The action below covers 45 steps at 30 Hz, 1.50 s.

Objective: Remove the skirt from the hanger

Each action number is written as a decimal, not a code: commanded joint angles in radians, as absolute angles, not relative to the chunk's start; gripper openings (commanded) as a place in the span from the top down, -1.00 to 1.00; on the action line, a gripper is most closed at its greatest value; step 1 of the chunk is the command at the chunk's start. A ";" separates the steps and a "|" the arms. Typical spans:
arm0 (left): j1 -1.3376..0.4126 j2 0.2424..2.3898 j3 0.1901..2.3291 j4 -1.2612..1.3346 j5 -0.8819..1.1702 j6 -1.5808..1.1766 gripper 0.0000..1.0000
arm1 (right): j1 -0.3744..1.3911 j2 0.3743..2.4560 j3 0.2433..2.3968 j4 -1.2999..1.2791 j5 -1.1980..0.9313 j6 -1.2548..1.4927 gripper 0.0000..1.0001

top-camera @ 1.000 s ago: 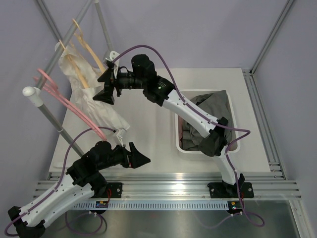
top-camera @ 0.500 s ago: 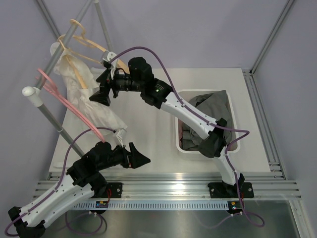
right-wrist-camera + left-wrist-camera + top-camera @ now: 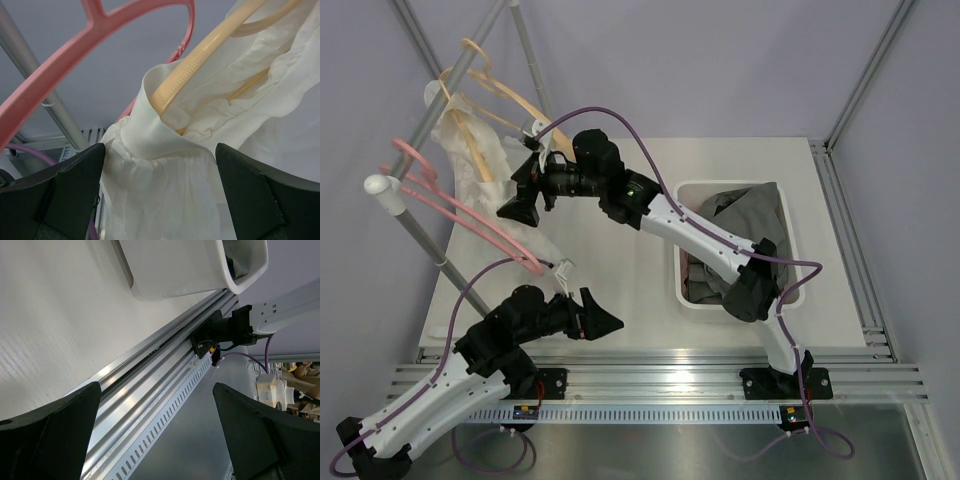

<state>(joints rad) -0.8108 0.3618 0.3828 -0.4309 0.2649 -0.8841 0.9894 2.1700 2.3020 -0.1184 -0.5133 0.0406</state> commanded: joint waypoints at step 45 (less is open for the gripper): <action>-0.813 0.270 0.385 -0.482 0.264 -0.885 -0.98 | 1.040 2.361 2.542 -0.080 -0.316 -0.090 -0.93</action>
